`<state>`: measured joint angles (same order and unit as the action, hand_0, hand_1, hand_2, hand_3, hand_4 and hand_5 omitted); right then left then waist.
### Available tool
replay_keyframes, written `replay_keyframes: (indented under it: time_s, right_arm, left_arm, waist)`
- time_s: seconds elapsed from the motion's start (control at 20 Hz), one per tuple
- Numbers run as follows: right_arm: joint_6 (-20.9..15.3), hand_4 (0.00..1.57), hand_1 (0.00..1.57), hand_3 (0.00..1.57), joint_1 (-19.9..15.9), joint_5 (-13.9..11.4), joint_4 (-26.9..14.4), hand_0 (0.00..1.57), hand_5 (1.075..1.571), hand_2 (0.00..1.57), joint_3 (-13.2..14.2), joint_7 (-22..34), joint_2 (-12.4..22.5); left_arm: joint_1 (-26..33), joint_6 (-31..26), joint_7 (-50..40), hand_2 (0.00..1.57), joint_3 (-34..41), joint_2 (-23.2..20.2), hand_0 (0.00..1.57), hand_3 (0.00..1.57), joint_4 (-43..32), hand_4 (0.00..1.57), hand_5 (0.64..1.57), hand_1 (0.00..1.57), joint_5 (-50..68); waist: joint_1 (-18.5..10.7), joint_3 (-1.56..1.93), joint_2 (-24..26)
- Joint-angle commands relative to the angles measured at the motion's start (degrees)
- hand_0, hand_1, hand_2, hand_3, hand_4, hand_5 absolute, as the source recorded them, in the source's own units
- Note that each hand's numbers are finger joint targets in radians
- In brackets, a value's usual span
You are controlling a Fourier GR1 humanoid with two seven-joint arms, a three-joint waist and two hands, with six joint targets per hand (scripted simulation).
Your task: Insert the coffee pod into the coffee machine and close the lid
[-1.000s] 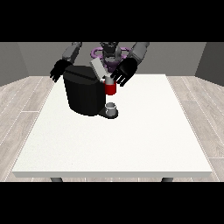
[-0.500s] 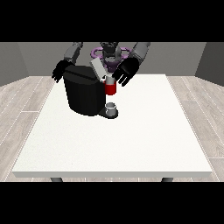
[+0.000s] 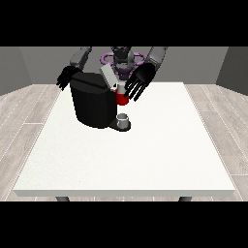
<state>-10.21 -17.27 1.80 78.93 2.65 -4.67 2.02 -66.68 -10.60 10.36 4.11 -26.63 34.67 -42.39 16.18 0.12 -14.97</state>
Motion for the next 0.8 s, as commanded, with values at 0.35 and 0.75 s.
replay_keyframes:
  time_s: [0.35,0.75]
  right_arm:
    - [0.5,0.42,0.0,0.0,3.1,0.4,-0.5,0.0,1.571,0.0,0.5,1.0,0.8]
    - [-0.9,0.39,0.0,0.0,3.5,1.7,-2.6,0.0,1.571,0.0,2.6,0.4,0.0]
  left_arm:
    - [3.4,-3.0,2.2,0.0,-0.2,-0.1,0.0,0.0,-0.2,0.0,1.571,0.0,-0.4]
    - [6.4,-1.2,-1.1,0.0,0.2,6.1,0.0,0.0,2.4,0.0,1.571,0.0,0.5]
  waist:
    - [-2.4,-0.12,4.4]
    - [-5.2,-0.12,8.9]
